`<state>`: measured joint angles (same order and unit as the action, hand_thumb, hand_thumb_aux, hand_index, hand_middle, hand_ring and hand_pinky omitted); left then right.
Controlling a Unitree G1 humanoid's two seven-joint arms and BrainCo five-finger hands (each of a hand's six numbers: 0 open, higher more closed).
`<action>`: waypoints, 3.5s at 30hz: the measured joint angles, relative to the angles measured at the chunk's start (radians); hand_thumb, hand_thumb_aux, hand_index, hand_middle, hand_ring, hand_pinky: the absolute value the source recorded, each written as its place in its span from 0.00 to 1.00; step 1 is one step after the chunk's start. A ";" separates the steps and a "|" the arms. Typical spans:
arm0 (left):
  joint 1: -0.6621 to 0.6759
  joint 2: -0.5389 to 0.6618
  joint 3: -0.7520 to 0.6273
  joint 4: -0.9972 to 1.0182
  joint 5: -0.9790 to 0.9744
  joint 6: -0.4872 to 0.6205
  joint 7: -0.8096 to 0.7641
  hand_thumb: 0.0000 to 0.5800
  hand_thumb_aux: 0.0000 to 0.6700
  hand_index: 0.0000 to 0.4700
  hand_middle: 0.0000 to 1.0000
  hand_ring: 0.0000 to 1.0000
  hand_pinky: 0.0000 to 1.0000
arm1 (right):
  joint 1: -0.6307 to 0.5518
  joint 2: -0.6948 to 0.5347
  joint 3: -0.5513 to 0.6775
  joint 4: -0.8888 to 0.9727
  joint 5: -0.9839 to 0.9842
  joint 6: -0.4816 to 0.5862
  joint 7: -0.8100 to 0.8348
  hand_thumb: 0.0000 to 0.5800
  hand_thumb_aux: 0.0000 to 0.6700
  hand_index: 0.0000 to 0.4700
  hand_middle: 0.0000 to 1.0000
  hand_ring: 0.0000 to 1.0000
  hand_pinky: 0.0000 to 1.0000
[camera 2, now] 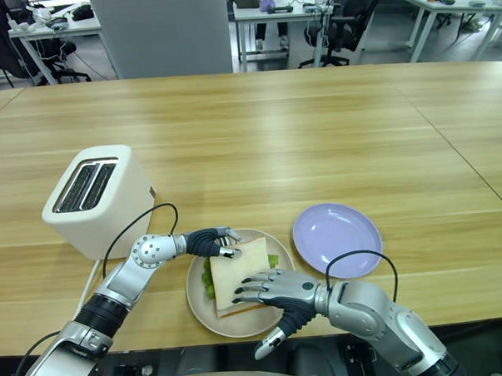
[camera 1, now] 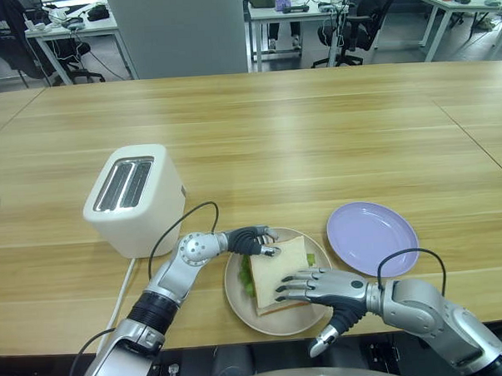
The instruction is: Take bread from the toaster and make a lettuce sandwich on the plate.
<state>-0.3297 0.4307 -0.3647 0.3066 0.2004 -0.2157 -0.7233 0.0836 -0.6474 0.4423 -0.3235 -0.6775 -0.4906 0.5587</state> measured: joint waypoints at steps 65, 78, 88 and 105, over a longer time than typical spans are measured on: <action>0.556 0.409 0.211 -0.750 0.262 -0.093 0.229 1.00 1.00 0.98 1.00 1.00 1.00 | 0.009 0.028 -0.116 0.028 0.336 0.246 -0.038 1.00 1.00 0.98 1.00 1.00 1.00; 0.445 0.241 -0.024 -0.587 0.681 0.134 0.122 1.00 1.00 0.98 1.00 1.00 1.00 | -0.033 0.115 0.118 0.173 -0.009 0.311 -0.035 1.00 1.00 0.98 1.00 1.00 1.00; 0.114 0.054 -0.123 -0.242 0.786 0.177 0.218 1.00 1.00 0.98 1.00 1.00 1.00 | -0.427 0.293 0.172 0.643 -0.171 0.296 -0.289 1.00 1.00 0.98 1.00 1.00 1.00; -0.396 -0.157 -0.219 0.564 0.805 0.179 0.679 1.00 1.00 0.98 1.00 1.00 1.00 | -0.935 0.515 0.265 1.453 -0.250 0.261 -0.703 1.00 1.00 0.98 1.00 1.00 1.00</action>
<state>-0.7257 0.2735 -0.5838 0.8709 1.0054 -0.0362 -0.0439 -0.8519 -0.1325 0.7069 1.1298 -0.9276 -0.2299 -0.1446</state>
